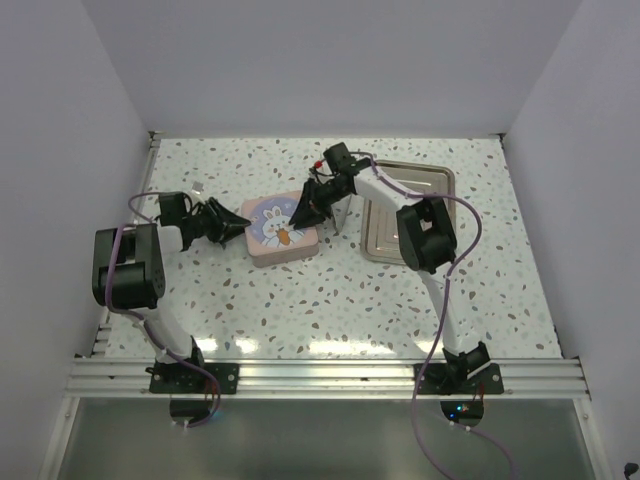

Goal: Pack the cookies

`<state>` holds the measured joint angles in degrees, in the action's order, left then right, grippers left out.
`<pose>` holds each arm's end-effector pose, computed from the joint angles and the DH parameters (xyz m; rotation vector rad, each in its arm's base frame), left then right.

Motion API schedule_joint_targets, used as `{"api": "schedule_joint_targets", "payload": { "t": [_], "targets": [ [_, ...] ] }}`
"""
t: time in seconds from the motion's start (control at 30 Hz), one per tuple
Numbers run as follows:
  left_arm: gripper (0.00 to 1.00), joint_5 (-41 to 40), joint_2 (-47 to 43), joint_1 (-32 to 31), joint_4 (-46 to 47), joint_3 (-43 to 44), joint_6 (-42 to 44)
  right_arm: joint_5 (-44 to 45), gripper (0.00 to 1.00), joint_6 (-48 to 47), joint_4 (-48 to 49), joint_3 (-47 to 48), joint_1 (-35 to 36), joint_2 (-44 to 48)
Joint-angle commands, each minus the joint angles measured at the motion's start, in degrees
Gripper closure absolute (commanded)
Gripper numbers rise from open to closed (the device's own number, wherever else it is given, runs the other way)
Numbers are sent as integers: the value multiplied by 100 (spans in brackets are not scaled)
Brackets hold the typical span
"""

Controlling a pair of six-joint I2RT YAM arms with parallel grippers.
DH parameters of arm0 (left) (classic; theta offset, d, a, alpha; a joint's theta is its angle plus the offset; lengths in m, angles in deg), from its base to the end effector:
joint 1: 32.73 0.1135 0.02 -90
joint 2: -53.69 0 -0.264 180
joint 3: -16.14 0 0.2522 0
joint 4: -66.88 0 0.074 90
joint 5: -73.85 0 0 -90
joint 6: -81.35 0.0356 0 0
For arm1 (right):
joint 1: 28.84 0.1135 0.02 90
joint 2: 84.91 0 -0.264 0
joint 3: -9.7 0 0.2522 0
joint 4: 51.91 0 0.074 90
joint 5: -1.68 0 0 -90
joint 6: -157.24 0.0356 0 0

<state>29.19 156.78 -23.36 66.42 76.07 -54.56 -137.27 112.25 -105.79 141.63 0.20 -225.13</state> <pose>0.3351 0.0296 0.1298 -0.7112 2.2562 -1.2364 0.4398 0.2749 0.1599 -0.0725 -2.6781 -1.3647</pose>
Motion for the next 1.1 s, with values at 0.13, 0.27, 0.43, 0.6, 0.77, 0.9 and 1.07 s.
{"api": "schedule_joint_targets", "payload": {
  "t": [0.13, 0.27, 0.43, 0.6, 0.77, 0.9, 1.07],
  "targets": [
    [59, -482, 89, 21, -372, -153, 311, 184, 73, 130, 180, 4, 67, -181],
    [42, -482, -8, 13, -521, -91, 381, 210, 73, 95, 145, -40, 76, -128],
    [19, -675, -324, 13, -968, 145, 583, 219, 73, 95, 118, 65, 76, -75],
    [12, -799, -579, 21, -1294, 383, 741, 245, 73, 104, 109, 83, 76, -5],
    [10, -957, -930, 30, -1742, 524, 811, 254, 73, 113, 153, 31, 76, 100],
    [8, -1062, -1264, 57, -1980, 726, 847, 254, 73, 139, 162, 118, 76, 214],
    [8, -1185, -1598, 57, -2297, 841, 926, 280, 72, 104, 48, 329, 76, 346]
  ]
}}
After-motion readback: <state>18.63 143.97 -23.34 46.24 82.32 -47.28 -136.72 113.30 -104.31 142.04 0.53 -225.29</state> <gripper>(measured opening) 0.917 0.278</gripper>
